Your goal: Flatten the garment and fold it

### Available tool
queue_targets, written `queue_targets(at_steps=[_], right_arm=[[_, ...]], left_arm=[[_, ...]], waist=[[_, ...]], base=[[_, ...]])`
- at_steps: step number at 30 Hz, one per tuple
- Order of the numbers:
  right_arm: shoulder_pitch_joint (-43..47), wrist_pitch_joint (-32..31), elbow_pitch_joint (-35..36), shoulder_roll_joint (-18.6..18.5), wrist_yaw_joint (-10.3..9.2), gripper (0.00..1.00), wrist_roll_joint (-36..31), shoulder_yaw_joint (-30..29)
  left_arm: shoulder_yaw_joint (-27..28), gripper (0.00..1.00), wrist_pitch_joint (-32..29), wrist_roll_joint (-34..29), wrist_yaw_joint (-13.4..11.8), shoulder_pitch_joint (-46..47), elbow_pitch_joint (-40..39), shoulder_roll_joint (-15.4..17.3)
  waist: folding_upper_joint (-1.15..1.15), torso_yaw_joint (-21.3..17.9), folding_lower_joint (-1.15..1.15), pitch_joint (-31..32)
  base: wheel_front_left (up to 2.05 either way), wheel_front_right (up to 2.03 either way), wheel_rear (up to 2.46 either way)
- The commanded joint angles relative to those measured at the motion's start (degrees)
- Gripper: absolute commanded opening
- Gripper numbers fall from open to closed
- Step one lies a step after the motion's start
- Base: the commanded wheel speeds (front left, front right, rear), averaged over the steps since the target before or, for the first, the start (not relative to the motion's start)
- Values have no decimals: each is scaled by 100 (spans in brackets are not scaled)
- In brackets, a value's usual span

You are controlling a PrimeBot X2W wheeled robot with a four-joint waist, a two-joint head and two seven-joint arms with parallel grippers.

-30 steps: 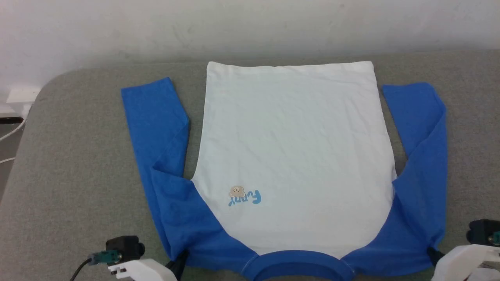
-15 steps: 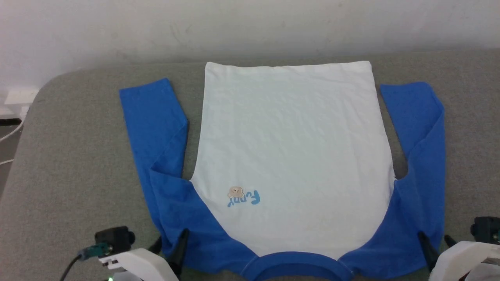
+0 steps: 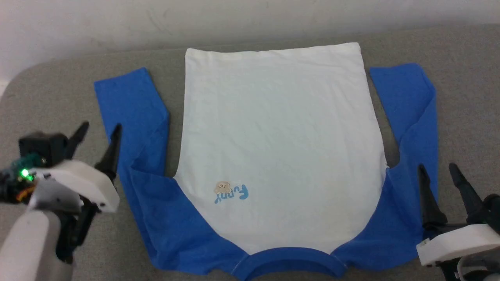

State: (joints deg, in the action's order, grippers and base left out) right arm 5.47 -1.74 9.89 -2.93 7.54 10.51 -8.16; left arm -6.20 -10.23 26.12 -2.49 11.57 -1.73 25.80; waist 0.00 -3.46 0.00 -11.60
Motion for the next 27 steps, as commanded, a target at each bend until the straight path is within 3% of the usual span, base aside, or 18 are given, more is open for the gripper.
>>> queue_targets(at_steps=[1,6,9,17,27], right_arm=[[-169,119,62,5,-5,100,-34,61],[-593,419,205,5,-5,100,-37,305],[-860,501,253,5,-5,100,-17,483],[-1390,686,302,5,-5,100,131,923],[-1690,862,176,5,-5,100,254,1188]], left_arm=[[6,100,-76,-43,102,399,149,140],[123,100,-618,131,348,1691,902,498],[302,100,-1060,318,282,2368,1375,655],[570,100,-2399,500,-334,3317,1899,1014],[704,100,-3457,432,-1115,3490,1799,1289]], waist=[[0,-200,0,-400],[0,-444,0,-1058],[0,-624,0,-1456],[0,-1005,0,-2240],[0,-1160,0,-2739]], base=[[0,0,0],[0,0,0],[0,0,0],[0,0,0],[0,0,0]])
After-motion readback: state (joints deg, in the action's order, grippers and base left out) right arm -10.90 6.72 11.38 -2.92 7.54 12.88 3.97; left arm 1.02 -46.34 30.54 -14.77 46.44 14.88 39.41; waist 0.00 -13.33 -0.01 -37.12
